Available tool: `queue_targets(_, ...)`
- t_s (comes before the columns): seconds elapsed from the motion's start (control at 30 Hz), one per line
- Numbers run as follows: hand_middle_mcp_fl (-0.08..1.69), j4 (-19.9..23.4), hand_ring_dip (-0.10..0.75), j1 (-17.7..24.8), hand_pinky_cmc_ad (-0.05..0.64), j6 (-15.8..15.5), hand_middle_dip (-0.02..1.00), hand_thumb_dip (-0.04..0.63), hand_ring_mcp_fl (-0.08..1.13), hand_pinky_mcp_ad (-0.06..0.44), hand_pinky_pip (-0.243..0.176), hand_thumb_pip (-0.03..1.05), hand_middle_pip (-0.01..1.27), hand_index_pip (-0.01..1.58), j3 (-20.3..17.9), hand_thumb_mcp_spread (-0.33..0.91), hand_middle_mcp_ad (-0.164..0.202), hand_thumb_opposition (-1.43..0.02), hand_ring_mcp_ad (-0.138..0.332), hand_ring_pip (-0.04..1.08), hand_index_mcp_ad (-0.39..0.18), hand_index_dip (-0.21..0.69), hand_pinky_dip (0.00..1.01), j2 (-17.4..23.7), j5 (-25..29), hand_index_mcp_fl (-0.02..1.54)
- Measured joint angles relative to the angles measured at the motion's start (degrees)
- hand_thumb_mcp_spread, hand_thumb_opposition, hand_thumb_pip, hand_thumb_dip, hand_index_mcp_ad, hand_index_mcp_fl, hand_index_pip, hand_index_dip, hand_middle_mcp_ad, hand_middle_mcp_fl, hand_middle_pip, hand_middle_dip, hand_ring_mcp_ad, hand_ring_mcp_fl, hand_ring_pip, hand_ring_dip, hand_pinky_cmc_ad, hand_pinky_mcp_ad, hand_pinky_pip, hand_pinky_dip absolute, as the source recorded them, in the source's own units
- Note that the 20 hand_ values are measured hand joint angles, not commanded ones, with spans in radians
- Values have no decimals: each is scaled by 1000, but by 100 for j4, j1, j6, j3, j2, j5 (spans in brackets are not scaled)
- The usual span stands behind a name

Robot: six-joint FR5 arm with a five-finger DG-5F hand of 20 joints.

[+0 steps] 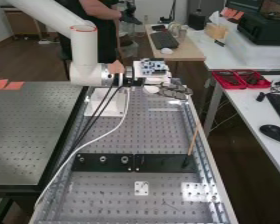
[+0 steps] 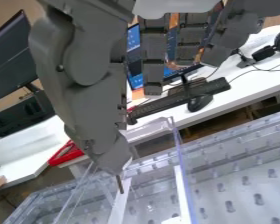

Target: Grab the drill bit and place it in the clear container

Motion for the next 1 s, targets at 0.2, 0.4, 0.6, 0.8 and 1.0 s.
queue_targets(0.2,391,-67,7,48,295,-54,206,284,45,154,-75,545,119,1183,96,579,86,-1051,145,112,-124,80,188,-73,13,787)
queue_targets(0.4,391,-84,7,21,295,-50,206,284,42,157,-75,545,119,1183,73,576,86,-1049,145,112,-124,80,188,-75,34,787)
queue_targets(0.6,302,-248,7,-33,295,-22,206,284,31,157,-75,539,119,1012,77,469,84,-974,148,112,-126,122,188,-66,-77,487)
queue_targets(0.8,215,-252,9,-82,295,16,202,283,3,157,-75,592,119,738,62,379,87,-895,145,106,-122,110,195,-27,-85,223)
queue_targets(1.0,150,-214,9,-108,295,14,206,286,-12,155,-75,632,119,654,18,367,87,-855,148,105,-101,93,216,28,-104,159)
